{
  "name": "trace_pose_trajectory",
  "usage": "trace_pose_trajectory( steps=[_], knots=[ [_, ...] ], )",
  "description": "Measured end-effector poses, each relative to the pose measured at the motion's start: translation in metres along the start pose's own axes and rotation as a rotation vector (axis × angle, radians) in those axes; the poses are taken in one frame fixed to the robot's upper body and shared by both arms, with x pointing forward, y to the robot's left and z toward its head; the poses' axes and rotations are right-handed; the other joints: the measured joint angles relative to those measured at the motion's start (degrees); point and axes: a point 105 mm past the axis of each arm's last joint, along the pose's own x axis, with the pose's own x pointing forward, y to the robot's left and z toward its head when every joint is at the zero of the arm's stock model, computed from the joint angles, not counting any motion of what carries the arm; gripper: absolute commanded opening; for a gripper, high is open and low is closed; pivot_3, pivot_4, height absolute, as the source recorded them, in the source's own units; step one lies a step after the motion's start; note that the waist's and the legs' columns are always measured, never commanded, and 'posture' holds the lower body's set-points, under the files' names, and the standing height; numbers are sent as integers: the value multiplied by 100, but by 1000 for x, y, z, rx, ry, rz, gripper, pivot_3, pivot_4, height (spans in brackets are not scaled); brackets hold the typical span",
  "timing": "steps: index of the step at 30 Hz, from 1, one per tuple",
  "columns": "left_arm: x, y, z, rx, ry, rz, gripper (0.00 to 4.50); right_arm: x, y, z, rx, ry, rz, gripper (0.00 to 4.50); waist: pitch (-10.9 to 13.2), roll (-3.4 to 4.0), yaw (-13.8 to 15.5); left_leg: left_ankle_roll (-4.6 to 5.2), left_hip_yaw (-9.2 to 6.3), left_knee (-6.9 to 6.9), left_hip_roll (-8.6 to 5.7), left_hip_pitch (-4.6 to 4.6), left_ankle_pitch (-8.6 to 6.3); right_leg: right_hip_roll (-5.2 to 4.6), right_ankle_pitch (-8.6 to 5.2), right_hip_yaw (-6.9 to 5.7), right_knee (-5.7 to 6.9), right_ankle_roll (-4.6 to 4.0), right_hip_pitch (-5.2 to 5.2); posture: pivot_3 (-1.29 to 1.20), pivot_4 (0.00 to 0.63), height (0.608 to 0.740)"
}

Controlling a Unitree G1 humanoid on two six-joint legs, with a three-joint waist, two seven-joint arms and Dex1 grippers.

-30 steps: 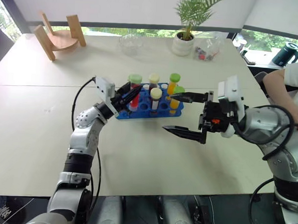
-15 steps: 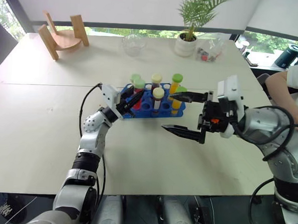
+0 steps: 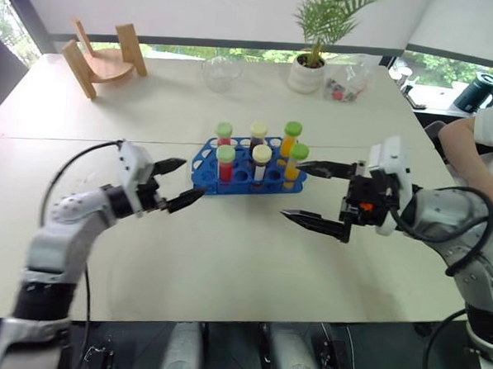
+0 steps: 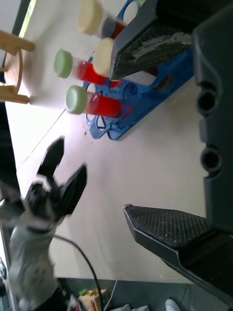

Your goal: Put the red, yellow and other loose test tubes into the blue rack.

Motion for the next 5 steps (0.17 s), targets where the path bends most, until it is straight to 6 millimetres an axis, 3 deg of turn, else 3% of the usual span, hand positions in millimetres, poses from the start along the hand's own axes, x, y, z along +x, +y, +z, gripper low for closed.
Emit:
trace_pose_trajectory(
  steps=[5],
  knots=[
    [-30,-19,0,-75,124,-43,4429,-15,-16,-10,34,54,-56,4500,3,6,1,0,3,0,1,1,0,-1,-6,2,-7,-9,1,0,150,740]
  ],
)
